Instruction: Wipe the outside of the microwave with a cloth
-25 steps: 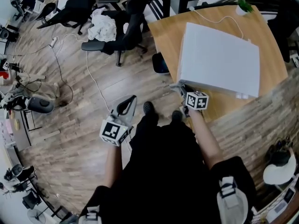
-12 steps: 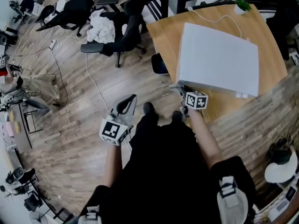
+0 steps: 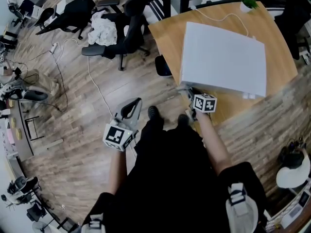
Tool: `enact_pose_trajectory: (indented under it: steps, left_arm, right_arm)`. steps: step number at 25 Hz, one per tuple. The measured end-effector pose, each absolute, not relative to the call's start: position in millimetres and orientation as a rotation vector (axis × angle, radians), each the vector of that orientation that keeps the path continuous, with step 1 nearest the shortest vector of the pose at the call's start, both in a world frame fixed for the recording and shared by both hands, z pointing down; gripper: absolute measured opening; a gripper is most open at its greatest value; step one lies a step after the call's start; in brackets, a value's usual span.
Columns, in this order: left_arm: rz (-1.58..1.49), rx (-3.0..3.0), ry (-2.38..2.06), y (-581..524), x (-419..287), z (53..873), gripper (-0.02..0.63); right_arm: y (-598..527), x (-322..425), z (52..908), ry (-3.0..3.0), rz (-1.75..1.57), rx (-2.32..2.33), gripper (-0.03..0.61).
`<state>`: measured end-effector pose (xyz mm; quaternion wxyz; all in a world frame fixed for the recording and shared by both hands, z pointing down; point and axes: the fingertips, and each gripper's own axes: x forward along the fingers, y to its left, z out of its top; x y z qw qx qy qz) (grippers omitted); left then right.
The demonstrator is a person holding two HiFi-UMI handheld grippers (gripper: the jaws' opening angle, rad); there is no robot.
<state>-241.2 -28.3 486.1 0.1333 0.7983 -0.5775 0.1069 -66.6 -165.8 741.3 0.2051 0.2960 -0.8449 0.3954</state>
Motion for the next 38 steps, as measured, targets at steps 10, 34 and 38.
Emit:
enact_pose_trajectory:
  steps: [10,34,38]
  left_arm:
    - [0.306,2.332,-1.650,-27.4,-216.5,484.7,0.002]
    - [0.342,2.390,-1.589,-20.6,-142.6,477.2,0.002]
    - [0.353,2.368,-1.585,-22.1,-131.6,475.4,0.002]
  right_arm:
    - [-173.7,-25.8,736.9,-2.342,1.103,0.913,0.017]
    - [-203.7,121.1,725.2,-2.280,1.140,1.224,0.017]
    - [-210.4,148.3,721.7,-2.264,1.154,1.286,0.017]
